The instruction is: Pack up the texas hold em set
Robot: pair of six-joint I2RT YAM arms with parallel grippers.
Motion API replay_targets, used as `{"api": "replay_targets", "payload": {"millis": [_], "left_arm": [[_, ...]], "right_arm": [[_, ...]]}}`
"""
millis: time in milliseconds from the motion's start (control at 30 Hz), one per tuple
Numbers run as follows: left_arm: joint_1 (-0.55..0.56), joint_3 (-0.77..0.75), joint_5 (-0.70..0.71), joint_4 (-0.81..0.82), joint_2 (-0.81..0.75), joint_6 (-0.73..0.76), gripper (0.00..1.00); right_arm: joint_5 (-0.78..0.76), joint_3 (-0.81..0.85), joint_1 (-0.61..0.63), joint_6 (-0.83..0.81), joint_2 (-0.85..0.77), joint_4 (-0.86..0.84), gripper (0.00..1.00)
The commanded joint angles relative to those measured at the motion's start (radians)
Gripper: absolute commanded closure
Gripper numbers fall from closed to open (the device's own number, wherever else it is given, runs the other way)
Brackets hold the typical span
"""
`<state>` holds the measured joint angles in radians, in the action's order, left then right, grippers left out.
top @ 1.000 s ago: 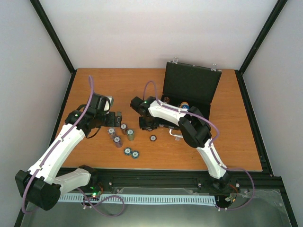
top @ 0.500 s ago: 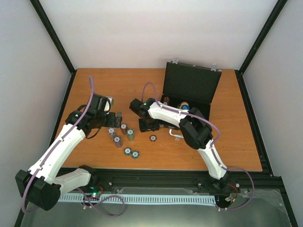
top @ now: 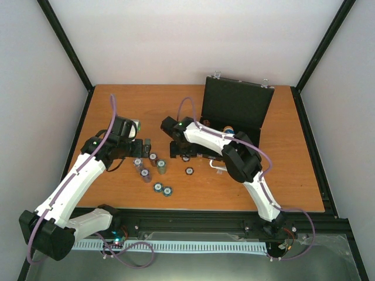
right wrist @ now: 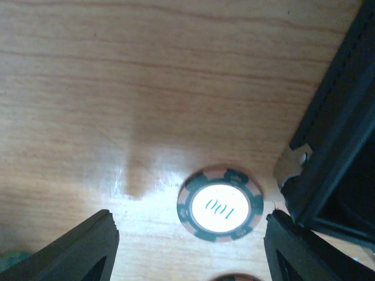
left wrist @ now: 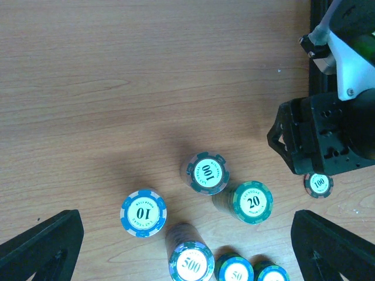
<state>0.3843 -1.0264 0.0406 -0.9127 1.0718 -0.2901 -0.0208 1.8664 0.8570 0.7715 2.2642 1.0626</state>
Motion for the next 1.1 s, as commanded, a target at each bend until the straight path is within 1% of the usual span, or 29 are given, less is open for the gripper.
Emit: {"api": "replay_targets", "payload": {"millis": [0,133,233,300,367,467,667,833,1067], "left_arm": [[0.001,-0.034,0.003,0.004,-0.010,0.011,0.00],[0.001,-0.029,0.007,0.003,-0.009,0.010,0.00],[0.001,-0.029,0.008,0.005,-0.005,0.011,0.00],[0.001,-0.027,0.007,0.011,-0.005,0.009,0.00],[0.001,-0.025,0.003,0.015,0.000,0.008,0.00],[0.001,-0.025,0.000,0.017,0.007,0.006,0.00],[0.001,-0.023,0.008,0.014,0.005,0.011,0.00],[0.001,-0.023,0.010,0.015,0.004,0.012,0.00],[0.001,-0.024,0.009,0.017,0.004,0.011,0.00]], "right_arm": [[0.022,0.025,-0.015,0.034,0.053,0.009,0.31],[0.041,-0.017,-0.027,0.037,0.054,-0.008,0.35],[0.045,-0.027,-0.029,0.031,0.056,-0.006,0.36],[0.044,-0.030,-0.029,0.025,0.060,-0.005,0.39],[0.045,-0.029,-0.029,0.017,0.067,-0.004,0.40],[0.045,-0.027,-0.029,0.004,0.078,-0.005,0.50],[0.030,-0.052,-0.029,-0.033,0.080,-0.011,0.66],[0.036,-0.076,-0.026,-0.047,0.070,-0.022,0.71],[0.013,-0.046,-0.005,-0.095,0.015,-0.009,0.72]]}}
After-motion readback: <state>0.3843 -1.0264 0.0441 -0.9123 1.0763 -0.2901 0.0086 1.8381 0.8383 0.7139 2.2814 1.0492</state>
